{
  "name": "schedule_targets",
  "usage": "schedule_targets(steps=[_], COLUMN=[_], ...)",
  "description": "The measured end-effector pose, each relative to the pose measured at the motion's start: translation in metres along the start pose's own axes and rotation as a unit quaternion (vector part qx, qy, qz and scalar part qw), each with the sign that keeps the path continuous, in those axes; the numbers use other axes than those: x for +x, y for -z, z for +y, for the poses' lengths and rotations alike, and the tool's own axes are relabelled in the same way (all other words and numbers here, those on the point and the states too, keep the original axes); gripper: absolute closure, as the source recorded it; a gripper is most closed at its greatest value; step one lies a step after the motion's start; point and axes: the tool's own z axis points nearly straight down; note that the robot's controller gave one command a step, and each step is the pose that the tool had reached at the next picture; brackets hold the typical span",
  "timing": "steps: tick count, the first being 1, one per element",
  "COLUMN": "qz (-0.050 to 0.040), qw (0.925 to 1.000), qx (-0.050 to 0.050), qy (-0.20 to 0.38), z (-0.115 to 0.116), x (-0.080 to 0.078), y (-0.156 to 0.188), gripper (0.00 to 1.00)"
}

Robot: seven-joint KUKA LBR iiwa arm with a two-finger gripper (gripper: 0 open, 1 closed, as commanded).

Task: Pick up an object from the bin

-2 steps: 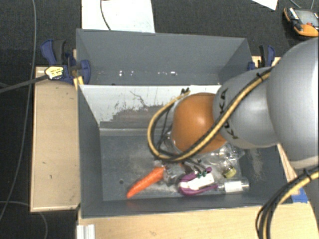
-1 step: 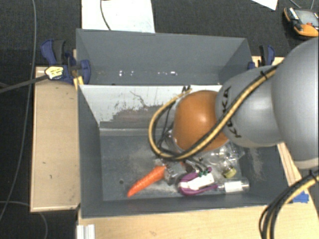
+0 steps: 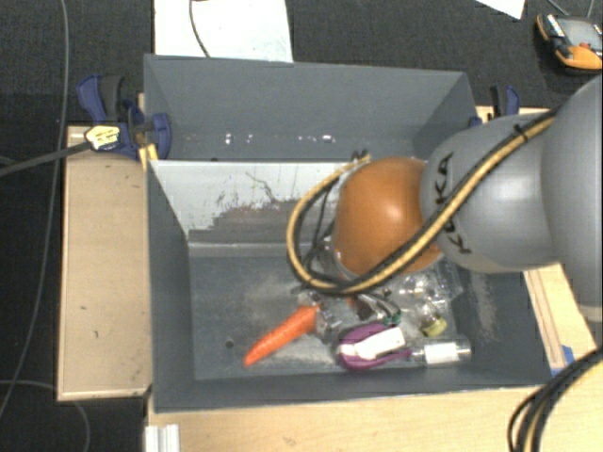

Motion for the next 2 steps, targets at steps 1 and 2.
schedule_targets(steps=[1, 2], qz=[-0.0012, -0.001], qw=[1.0, 1.0], qx=[0.0, 0.0], qy=[-0.001, -0.002], z=[0.0, 0.0], x=[-0.001, -0.001], y=[0.016, 0.033], gripper=[1.0, 1.0])
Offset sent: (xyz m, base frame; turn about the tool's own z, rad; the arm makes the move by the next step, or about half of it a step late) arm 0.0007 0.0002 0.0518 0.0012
